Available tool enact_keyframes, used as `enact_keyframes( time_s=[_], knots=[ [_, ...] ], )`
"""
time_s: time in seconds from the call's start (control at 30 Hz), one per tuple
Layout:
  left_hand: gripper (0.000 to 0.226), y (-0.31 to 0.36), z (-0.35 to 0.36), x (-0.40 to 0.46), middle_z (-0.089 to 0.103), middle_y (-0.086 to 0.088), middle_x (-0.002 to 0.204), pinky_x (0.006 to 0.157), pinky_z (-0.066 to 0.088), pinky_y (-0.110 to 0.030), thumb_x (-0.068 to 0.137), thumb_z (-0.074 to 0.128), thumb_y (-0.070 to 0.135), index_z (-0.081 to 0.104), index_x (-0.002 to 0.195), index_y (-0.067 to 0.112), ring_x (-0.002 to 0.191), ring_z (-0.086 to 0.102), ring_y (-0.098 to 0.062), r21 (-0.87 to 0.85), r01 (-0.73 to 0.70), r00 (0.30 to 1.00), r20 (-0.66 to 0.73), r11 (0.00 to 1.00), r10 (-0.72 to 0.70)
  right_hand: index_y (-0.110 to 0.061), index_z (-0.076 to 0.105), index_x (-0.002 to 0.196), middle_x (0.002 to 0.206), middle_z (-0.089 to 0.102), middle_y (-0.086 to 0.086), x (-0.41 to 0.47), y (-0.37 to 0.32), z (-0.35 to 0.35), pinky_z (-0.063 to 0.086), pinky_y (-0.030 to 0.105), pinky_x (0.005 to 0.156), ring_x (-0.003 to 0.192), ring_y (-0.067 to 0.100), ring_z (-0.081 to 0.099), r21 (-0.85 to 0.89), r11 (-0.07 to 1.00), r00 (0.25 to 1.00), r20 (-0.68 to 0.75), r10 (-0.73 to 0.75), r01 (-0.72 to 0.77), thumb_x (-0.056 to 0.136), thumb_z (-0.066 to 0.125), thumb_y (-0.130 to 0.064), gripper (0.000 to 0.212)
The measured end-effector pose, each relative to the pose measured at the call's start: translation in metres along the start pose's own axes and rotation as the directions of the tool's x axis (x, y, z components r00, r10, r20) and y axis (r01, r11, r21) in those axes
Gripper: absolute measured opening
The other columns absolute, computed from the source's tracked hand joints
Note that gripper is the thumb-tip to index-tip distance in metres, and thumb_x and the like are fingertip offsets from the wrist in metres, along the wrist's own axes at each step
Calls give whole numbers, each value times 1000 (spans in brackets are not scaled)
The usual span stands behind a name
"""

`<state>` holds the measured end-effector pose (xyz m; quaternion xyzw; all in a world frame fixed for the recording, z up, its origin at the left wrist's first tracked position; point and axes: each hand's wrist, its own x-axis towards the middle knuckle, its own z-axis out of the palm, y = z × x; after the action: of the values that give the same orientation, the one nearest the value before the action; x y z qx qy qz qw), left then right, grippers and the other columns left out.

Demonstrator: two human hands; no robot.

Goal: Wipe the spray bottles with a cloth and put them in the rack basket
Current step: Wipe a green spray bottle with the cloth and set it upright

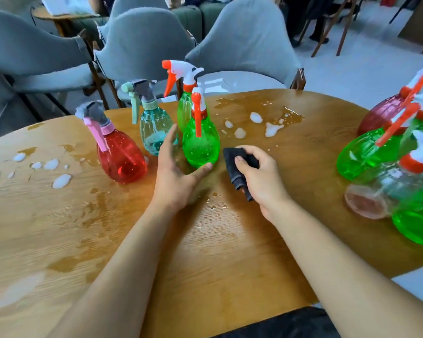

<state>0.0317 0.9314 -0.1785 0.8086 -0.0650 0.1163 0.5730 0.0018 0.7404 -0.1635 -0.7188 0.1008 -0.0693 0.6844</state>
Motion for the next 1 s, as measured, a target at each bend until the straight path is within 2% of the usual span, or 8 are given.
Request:
enact_keyframes(
  time_s=[0.07,0.17,0.33,0.4,0.53,0.73,0.9,1.0],
  knots=[
    [107,9,-7,-25,36,10,166,126,37,-48,80,95,26,30,165,33,152,38,-8,5,24,1000,-19,1000,-24,-36,72,113,110,75,-12,-22,5,-12,58,34,87,106,12,70,-79,997,1000,23,-15,17,104,64,-15,25],
    [104,26,-13,-68,36,9,166,122,42,-48,82,92,27,29,164,36,147,42,-11,-20,58,998,-1,998,-58,-35,69,118,117,68,-20,-61,7,-29,52,29,98,114,4,63,-224,974,995,99,-24,46,103,63,-13,26],
    [94,61,-23,-135,44,10,161,117,46,-47,85,89,28,35,162,35,142,46,-9,-61,76,997,-7,995,-77,-46,58,126,130,65,-13,-108,5,-50,52,41,101,121,20,63,-528,843,989,143,-30,102,102,64,-23,34],
    [87,76,-28,-158,47,10,160,116,47,-46,87,87,28,39,160,35,143,47,-9,-69,63,998,-12,996,-64,-45,52,140,136,60,-9,-126,-11,-56,47,37,103,127,19,56,-610,779,988,135,-73,141,101,67,-27,46],
    [80,103,-41,-188,50,12,158,112,45,-34,91,84,31,41,158,37,143,46,-6,-77,1,1000,-19,997,-2,-40,54,143,130,53,-19,-165,-42,-63,38,25,98,123,6,51,-527,799,957,159,-243,290,101,68,-28,46],
    [76,118,-55,-204,52,16,155,107,46,-22,92,82,37,43,157,40,139,48,1,-47,-55,998,-45,997,53,-47,58,131,126,55,-28,-185,-59,-57,48,30,103,117,-2,56,-471,802,930,192,-314,368,99,70,-32,37],
    [74,91,-57,-192,51,18,155,114,49,-35,93,80,37,42,157,40,140,48,1,-22,-19,999,-28,1000,18,-40,64,128,120,58,-28,-167,-48,-40,44,14,91,111,-13,56,-414,836,933,179,-313,360,98,72,-27,34],
    [74,62,-47,-168,52,18,154,112,50,-34,94,80,35,44,157,39,139,49,0,-3,11,1000,-7,1000,-11,-37,65,129,123,60,-25,-135,-29,-27,41,8,93,120,-13,53,-402,851,940,181,-288,338,99,71,-27,32]
  ],
)
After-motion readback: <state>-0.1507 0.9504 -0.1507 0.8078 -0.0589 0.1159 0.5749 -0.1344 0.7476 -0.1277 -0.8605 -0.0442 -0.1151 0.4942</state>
